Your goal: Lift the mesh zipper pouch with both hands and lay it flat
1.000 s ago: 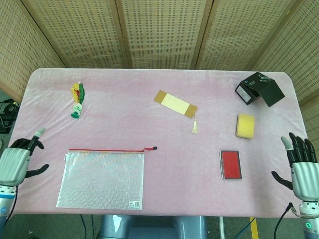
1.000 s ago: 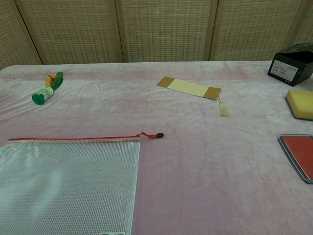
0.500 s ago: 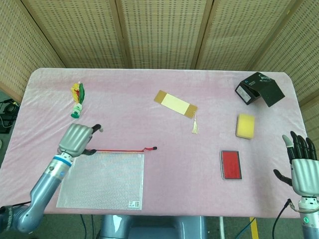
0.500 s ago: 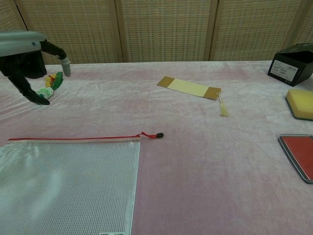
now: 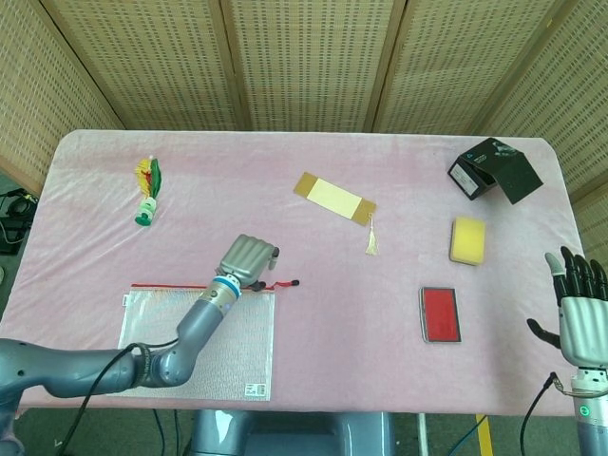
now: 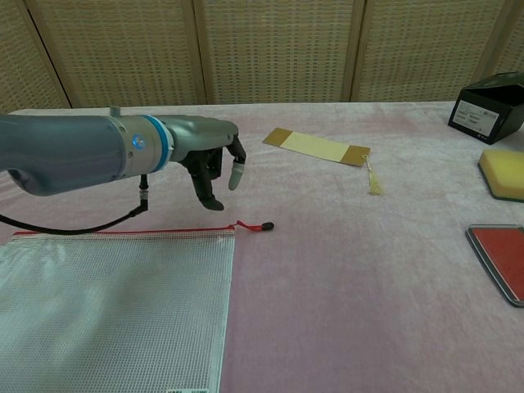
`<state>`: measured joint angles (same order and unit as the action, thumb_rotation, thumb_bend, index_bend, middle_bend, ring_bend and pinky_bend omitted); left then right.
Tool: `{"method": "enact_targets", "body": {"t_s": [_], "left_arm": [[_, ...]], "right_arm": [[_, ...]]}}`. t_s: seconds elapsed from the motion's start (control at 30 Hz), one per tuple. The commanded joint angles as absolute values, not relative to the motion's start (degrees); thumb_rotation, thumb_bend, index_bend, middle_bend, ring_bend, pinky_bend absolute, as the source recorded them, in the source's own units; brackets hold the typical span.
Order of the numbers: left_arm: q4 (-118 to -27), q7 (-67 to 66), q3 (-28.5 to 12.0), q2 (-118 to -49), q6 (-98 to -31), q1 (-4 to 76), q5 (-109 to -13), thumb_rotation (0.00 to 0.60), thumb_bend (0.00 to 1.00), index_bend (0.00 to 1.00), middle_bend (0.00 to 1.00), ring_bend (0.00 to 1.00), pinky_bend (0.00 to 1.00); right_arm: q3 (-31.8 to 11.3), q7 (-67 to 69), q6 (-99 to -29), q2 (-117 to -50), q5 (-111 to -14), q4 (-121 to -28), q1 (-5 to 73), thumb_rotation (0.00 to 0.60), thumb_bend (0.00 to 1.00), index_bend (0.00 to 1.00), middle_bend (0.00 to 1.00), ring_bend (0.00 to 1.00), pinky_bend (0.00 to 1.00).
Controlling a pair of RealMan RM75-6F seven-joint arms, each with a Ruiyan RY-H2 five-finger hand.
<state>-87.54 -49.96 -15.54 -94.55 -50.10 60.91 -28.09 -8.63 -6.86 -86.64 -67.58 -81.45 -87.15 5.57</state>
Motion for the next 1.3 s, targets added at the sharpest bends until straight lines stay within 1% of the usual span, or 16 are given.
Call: {"method": "enact_targets", "body": {"t_s": [0.03,0.37,0.6,0.73,1.17,1.3], "left_arm": [[-80.1,-51.9,-14.7,-100.8,-48.8,65.7,-22.7,0.6,0.27,0.48,0.96,0.91,1.0],[-74.2,-52.1,-13.5,-105.5,-48.4,69.6,-19.7,0.6,0.31,0.48,0.96,0.91,1.0],[-73.6,-51.7,-13.1,-106.0,-48.8,70.3,-18.7,0.6,0.34,0.49,0.96,0.91,1.0],[-73.4,-51.7,-12.5,-105.9,-49.6,70.4,-18.5,0.6,0.34,0.49,0.96,0.91,1.0],[-72.7,-50.5,-11.7,-106.3,-49.2,70.5,-17.5,0.6,0.34,0.5,0.96,0.91,1.0],[-72.0,-50.7,-11.5,-106.9,-49.9,70.8,-17.5,0.6,0.4,0.51,0.96,0.91,1.0]], "right_arm": [[-8.9,-6.1,-86.2,-67.5,-80.6,-86.5,5.6,0.6,0.0,0.03,0.0,0.0,0.0],[-9.3,-4.4,-86.3,-67.3,-80.1,-85.5,5.5,0.6,0.0,0.03,0.0,0.0,0.0],[-9.3,-3.8,-85.9,-67.3,-79.9,-85.1,5.7,0.6,0.0,0.03,0.0,0.0,0.0],[-9.3,-3.5,-85.9,-67.2,-79.9,-85.0,5.7,0.6,0.0,0.03,0.0,0.0,0.0],[-9.2,-3.3,-86.3,-67.0,-80.3,-85.5,5.7,0.6,0.0,0.03,0.0,0.0,0.0],[-9.3,-3.1,-86.3,-66.9,-80.1,-85.4,5.6,0.6,0.0,0.03,0.0,0.0,0.0]]}}
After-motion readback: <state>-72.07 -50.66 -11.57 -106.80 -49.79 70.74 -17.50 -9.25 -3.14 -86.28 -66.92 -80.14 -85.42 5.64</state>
